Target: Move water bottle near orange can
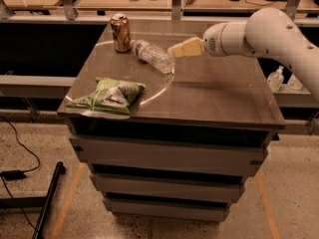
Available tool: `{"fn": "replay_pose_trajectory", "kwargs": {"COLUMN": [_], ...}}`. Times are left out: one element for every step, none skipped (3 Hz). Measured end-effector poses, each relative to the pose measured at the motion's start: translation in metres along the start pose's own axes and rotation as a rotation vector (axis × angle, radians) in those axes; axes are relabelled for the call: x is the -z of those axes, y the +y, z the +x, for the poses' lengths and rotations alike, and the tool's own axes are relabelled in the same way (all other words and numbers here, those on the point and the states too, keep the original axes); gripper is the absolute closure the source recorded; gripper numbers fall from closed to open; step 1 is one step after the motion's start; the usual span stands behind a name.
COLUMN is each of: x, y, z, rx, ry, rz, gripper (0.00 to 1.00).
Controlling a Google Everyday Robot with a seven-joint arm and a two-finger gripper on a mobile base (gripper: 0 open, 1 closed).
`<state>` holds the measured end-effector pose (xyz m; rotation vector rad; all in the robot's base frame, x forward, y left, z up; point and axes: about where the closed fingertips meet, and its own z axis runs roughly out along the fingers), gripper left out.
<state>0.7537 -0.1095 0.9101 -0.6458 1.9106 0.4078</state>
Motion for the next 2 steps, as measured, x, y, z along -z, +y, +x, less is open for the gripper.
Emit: {"fn": "replay_pose_trajectory", "kwargs": {"x": [0.0234,0.0234], "y": [-0.0221,-0.0221], "z": [-0.0089,-0.0089], "rx": [-0.007,-0.007], "ry": [-0.052,-0.052], "rz": [0.093,0.093], "gripper": [0.0,0.0]}}
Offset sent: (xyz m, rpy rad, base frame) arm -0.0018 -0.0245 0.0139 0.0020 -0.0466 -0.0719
